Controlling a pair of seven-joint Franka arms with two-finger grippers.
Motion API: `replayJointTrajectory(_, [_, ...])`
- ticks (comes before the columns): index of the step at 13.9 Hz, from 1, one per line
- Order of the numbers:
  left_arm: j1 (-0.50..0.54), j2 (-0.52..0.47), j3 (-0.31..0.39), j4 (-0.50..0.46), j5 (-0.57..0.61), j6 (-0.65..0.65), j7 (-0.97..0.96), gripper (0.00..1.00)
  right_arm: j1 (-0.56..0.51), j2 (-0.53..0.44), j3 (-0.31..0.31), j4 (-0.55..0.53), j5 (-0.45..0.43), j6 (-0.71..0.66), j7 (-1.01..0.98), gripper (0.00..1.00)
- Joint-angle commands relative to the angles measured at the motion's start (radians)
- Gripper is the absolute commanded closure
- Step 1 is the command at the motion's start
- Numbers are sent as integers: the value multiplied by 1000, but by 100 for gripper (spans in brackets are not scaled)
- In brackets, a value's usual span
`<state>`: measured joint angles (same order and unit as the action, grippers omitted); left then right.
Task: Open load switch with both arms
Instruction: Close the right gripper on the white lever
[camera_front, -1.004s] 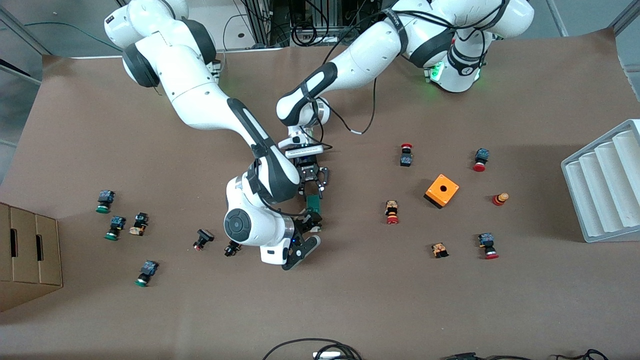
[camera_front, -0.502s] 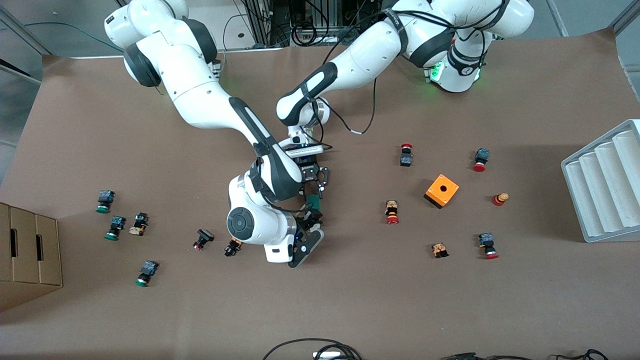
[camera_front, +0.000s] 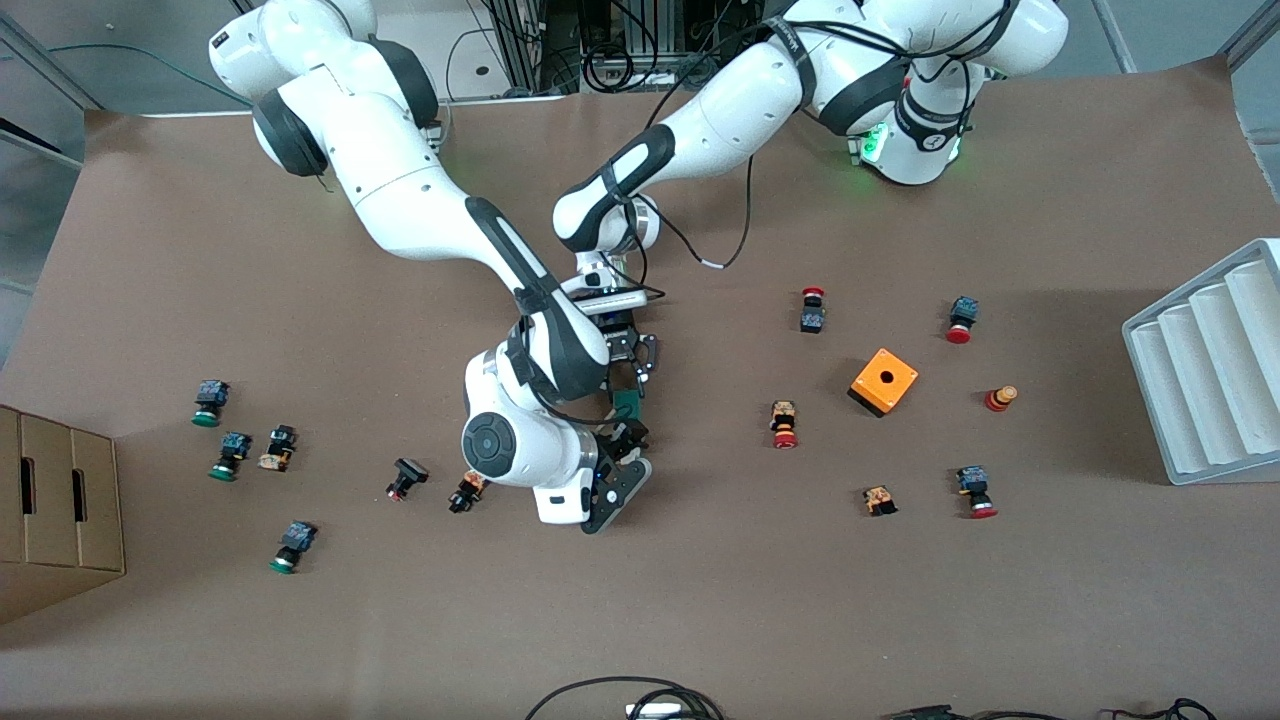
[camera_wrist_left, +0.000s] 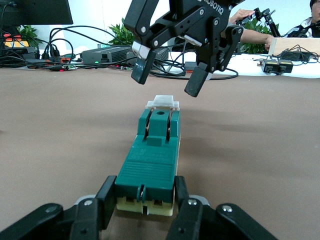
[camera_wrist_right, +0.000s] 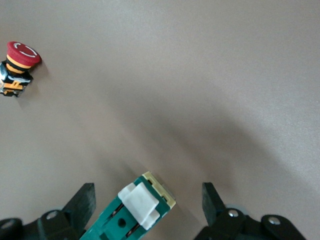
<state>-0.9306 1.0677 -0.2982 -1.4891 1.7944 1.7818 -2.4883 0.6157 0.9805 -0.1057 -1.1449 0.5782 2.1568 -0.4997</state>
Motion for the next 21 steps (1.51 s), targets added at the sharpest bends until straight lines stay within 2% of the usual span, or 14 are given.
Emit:
replayJointTrajectory(1, [4,-15,-6,-3,8,7,6,49,1,14,-3,5,34,26,-33,15])
replayJointTrajectory(8, [4,-14,-6,-3,8,7,8,49,-1,3,-2,-19,37,20,-33,37])
replayJointTrajectory(14, [4,-14,-6,-3,8,10,8,49,-1,-8,3,-25,69,11,-26,47])
replayJointTrajectory(20, [4,-11,-6,-5,7,11,8,49,-4,-40,4,-90,95,9,-26,53])
replayJointTrajectory(21, [4,-11,-6,-5,7,10,8,49,-4,-42,4,-90,95,8,-26,57])
